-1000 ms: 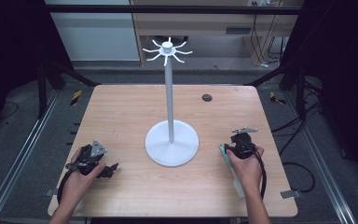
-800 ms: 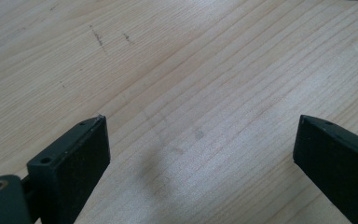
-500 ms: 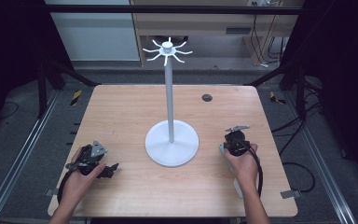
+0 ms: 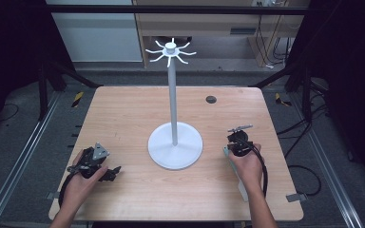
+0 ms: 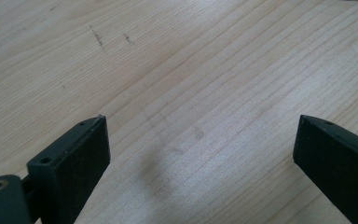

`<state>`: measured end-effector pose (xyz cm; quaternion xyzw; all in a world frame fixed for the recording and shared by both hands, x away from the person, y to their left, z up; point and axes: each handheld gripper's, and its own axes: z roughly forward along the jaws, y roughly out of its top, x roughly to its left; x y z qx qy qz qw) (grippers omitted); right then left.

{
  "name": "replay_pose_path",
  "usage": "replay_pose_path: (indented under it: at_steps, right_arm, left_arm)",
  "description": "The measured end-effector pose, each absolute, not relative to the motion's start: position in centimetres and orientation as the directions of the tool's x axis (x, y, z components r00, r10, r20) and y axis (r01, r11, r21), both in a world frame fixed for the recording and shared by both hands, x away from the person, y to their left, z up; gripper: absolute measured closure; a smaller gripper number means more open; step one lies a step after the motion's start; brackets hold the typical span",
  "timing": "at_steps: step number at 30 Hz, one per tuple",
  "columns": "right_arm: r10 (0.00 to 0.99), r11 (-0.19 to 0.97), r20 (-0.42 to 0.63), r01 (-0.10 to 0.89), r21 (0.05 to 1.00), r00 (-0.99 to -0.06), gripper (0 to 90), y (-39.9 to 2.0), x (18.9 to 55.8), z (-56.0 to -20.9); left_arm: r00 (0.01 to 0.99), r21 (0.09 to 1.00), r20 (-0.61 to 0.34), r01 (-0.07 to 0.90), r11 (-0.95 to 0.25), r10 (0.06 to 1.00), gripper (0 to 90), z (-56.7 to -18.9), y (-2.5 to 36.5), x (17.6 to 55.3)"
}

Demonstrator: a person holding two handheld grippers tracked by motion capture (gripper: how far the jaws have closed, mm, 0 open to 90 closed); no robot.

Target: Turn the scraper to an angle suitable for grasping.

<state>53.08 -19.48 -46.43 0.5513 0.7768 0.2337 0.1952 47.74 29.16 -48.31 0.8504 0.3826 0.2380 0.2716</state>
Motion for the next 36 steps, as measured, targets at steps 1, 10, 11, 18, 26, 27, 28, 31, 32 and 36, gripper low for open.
replay_pose_path:
  at_steps: [1, 10, 11, 18, 26, 27, 28, 31, 32, 36]
  right_arm:
    - [0.947, 0.287, -0.047, 0.768, 0.572, -0.319, 90.0, -19.5, 53.1, -46.5]
    - [0.950, 0.282, -0.040, 0.795, 0.537, -0.310, 90.0, -19.9, 53.2, -47.5]
    - [0.950, 0.282, -0.039, 0.797, 0.534, -0.309, 90.0, -20.0, 53.3, -47.5]
    - [0.950, 0.274, -0.020, 0.803, 0.530, -0.311, 90.0, -20.2, 53.1, -47.8]
    - [0.922, 0.319, 0.027, 0.797, 0.512, -0.386, 90.0, -19.6, 52.2, -47.5]
    - [0.918, 0.325, 0.033, 0.796, 0.510, -0.396, 90.0, -19.7, 52.1, -47.4]
    - [0.915, 0.328, 0.038, 0.796, 0.509, -0.402, 90.0, -19.6, 52.1, -47.4]
    - [0.906, 0.339, 0.049, 0.793, 0.506, -0.420, 90.0, -19.5, 51.8, -47.3]
    - [0.905, 0.343, 0.048, 0.792, 0.505, -0.423, 90.0, -19.5, 51.8, -47.3]
    - [0.898, 0.355, 0.047, 0.783, 0.510, -0.438, 90.0, -19.3, 51.6, -47.2]
  left_arm:
    - [0.595, 0.642, 0.197, 0.523, -0.561, 0.780, 3.5, -48.3, 29.2, 47.7]
    - [0.594, 0.643, 0.199, 0.521, -0.561, 0.779, 3.5, -48.3, 29.2, 47.8]
    - [0.594, 0.643, 0.199, 0.521, -0.562, 0.779, 3.5, -48.3, 29.2, 47.8]
    - [0.596, 0.642, 0.199, 0.521, -0.562, 0.778, 3.5, -48.3, 29.2, 47.8]
    - [0.598, 0.640, 0.199, 0.521, -0.565, 0.777, 3.5, -48.3, 29.1, 47.8]
    - [0.597, 0.641, 0.199, 0.520, -0.564, 0.777, 3.4, -48.4, 29.1, 47.8]
    - [0.597, 0.642, 0.200, 0.519, -0.564, 0.777, 3.5, -48.4, 29.1, 47.8]
    - [0.597, 0.641, 0.200, 0.520, -0.565, 0.777, 3.5, -48.4, 29.1, 47.8]
    - [0.597, 0.640, 0.200, 0.520, -0.565, 0.777, 3.5, -48.4, 29.1, 47.8]
    - [0.597, 0.642, 0.200, 0.519, -0.565, 0.777, 3.5, -48.4, 29.1, 47.8]
